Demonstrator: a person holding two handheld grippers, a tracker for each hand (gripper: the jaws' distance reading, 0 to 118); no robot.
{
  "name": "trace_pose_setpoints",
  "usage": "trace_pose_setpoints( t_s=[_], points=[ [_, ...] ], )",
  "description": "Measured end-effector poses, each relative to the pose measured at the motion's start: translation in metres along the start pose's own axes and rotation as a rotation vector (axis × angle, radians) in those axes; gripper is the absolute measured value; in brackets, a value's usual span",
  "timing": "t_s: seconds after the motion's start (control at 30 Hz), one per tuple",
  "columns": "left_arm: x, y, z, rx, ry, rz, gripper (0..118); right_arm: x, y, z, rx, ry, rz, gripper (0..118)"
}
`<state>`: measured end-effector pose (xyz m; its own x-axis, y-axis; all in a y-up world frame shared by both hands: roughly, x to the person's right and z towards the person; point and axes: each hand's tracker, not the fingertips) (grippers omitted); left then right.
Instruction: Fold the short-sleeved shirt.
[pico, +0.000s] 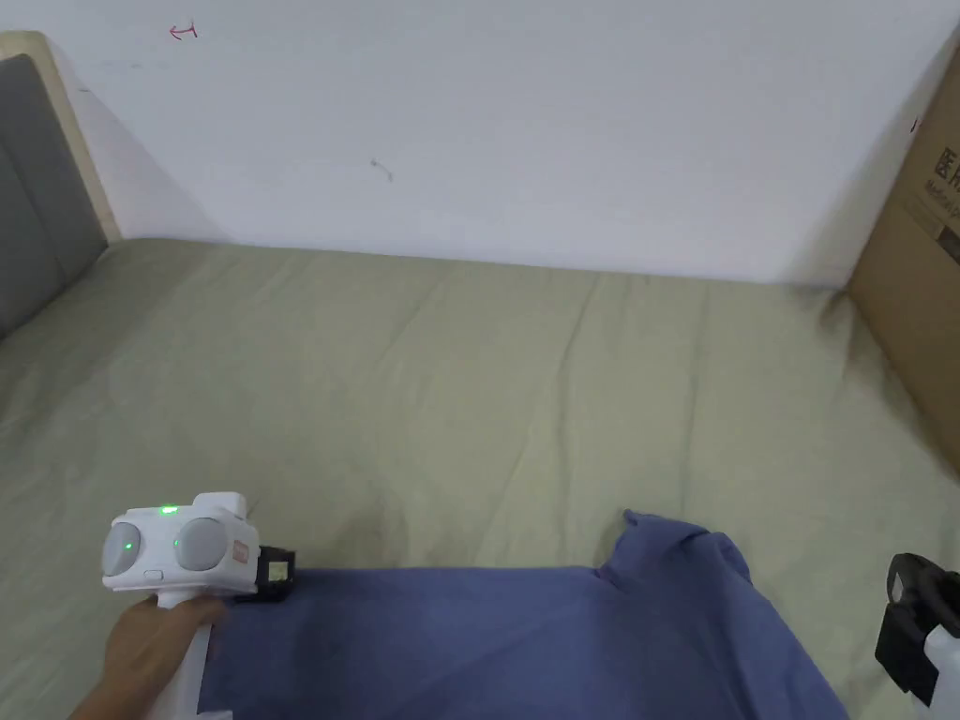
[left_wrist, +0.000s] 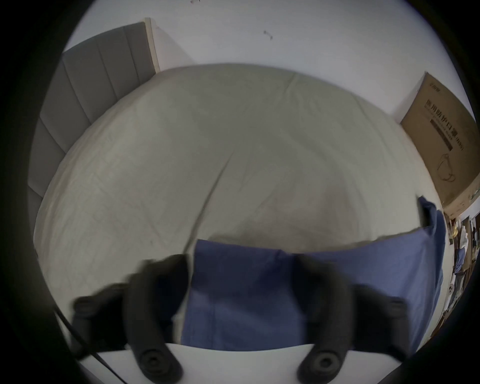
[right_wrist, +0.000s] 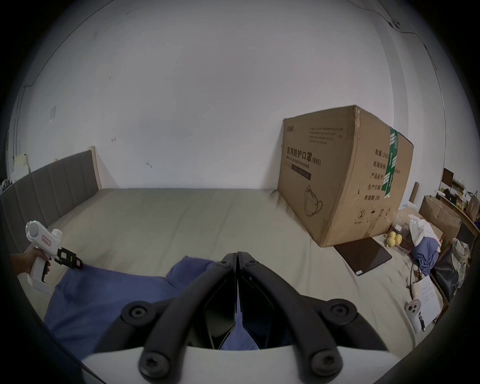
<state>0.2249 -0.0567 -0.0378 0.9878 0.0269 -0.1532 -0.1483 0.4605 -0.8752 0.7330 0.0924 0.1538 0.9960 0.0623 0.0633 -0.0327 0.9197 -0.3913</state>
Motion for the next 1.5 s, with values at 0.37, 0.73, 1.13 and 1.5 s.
trace_pose_setpoints(
  t_s=[0.37, 0.73, 1.13, 1.5],
  points=[
    [0.009, -0.008, 0.052, 0.193, -0.113, -0.057, 1, 0.02, -0.02, -0.104, -0.311, 0.056, -0.081, 39],
    [-0.012, -0.007, 0.09, 0.257, -0.17, -0.061, 1, 0.004, -0.057, -0.223, -0.603, 0.137, -0.048, 85],
    [-0.019, -0.025, 0.097, 0.259, -0.163, -0.028, 1, -0.01, -0.049, -0.172, -0.513, 0.148, -0.068, 4],
    [-0.037, -0.057, 0.207, 0.375, -0.18, 0.04, 1, 0.021, 0.023, -0.008, -0.263, 0.283, -0.133, 4]
  ],
)
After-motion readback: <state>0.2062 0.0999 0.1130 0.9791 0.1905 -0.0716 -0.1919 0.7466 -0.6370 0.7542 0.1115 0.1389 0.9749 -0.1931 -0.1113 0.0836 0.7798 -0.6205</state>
